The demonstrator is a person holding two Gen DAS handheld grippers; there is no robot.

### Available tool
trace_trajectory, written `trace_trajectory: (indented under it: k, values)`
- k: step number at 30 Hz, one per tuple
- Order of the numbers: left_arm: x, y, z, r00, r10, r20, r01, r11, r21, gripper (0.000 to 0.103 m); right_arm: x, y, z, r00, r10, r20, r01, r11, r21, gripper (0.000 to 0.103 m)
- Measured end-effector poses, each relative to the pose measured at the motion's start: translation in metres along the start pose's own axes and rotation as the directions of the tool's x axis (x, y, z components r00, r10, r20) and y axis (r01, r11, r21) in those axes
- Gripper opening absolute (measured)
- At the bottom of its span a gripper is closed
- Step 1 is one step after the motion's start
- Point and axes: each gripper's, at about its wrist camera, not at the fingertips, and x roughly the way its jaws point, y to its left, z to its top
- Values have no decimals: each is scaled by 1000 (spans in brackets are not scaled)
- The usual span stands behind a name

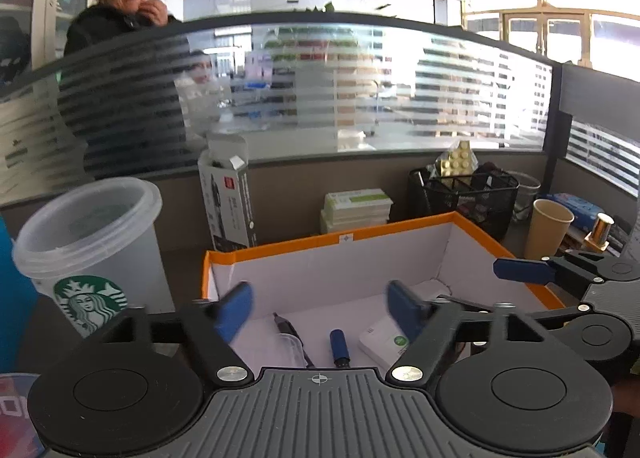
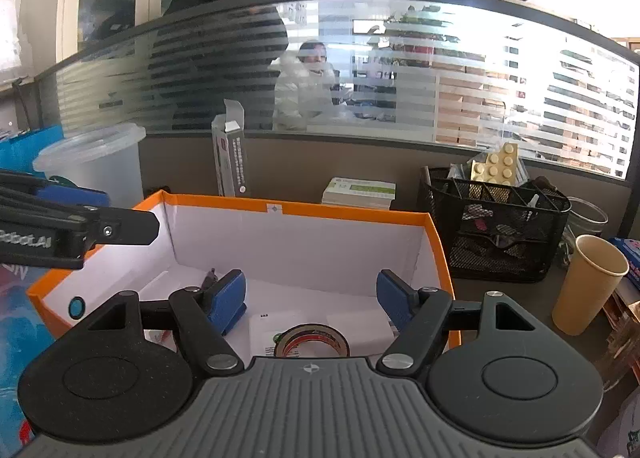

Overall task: Organize rigid objects
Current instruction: 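Open the right tool to release the tape roll into the box and withdraw both tools, then move both tools over the items on the mouse mat beside the box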

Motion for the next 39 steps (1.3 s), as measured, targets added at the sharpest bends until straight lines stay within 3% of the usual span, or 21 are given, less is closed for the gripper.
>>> trace_trajectory:
  k: [8,28,39]
  values:
    - [-25,-7,-6,1000,5,22,-5,1000,4,96,-30,2,-8,999,-25,43,24,1000,19,83]
    - [-83,-2,-29,997,-23,79,26,999,-42,102,-108,20,-22,987,-130,94,134,991,-30,92]
    - [-97,0,-49,998,-41,55,43,999,-34,102,-127,21,-42,980,-190,61,192,980,-42,93]
